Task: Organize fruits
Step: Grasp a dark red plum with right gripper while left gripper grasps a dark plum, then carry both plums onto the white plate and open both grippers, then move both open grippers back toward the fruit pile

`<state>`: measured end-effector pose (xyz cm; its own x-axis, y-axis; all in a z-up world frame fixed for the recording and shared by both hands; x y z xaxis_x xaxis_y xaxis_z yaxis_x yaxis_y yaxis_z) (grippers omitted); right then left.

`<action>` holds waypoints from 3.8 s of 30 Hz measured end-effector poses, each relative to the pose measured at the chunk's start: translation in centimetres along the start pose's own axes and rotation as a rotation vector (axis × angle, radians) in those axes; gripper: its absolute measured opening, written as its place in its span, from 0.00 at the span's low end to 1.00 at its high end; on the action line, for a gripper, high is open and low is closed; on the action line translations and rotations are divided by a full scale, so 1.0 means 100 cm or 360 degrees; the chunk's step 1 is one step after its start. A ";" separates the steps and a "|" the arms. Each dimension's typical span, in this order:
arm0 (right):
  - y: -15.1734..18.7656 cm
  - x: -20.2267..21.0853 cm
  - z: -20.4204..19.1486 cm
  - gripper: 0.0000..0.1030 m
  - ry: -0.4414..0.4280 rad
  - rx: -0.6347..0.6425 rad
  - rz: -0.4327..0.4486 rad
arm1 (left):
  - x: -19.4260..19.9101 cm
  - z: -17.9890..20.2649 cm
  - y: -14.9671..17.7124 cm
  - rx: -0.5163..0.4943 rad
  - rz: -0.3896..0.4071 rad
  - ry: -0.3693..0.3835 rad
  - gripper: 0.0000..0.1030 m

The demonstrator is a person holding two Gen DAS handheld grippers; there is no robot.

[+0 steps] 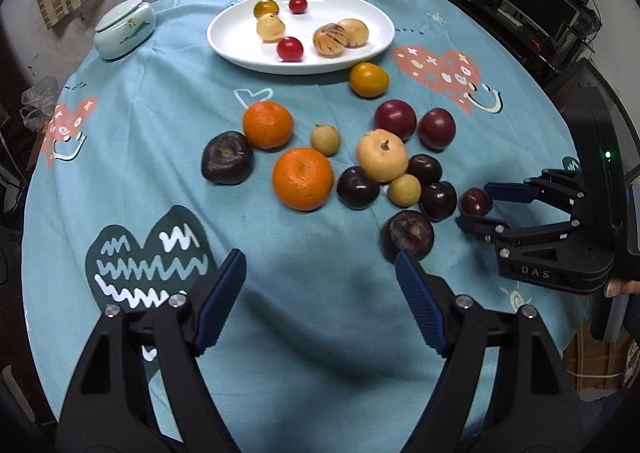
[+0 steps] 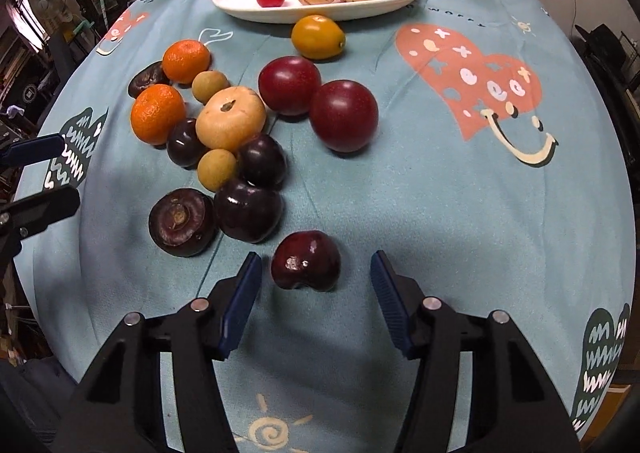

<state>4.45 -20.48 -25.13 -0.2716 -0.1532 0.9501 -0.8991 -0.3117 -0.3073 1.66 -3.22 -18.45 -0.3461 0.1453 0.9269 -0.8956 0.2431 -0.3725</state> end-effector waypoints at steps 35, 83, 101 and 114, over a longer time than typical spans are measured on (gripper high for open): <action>0.027 0.024 0.001 0.31 -0.0151 -0.0040 0.0060 | -0.036 0.061 -0.007 -0.0216 -0.0076 0.0069 0.40; -0.239 0.026 0.032 0.32 -0.0022 -0.0018 0.0421 | -0.052 -0.058 -0.244 0.0159 0.0105 -0.0040 0.41; -0.235 0.039 0.039 0.64 -0.0067 0.0043 0.0459 | -0.017 -0.092 -0.224 0.0198 0.0259 -0.0015 0.72; -0.020 0.029 0.004 0.64 -0.0220 -0.0220 0.0118 | 0.008 -0.050 -0.030 0.0056 0.0103 0.0095 0.83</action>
<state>5.56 -20.70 -21.78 -0.2977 -0.3010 0.9060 -0.9195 -0.1648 -0.3569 5.48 0.95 -16.80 -0.3872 0.2167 0.8962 -0.8816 0.1977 -0.4287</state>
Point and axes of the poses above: each gripper's, at about its wrist camera, not at the fingertips, and x roughly against the way its jaws point, z to its right, y to its underside, the point moved 8 cm from there along -x, roughly the way its jaws point, and after that the axes turned 4 degrees about -z, right-handed, at the moved point
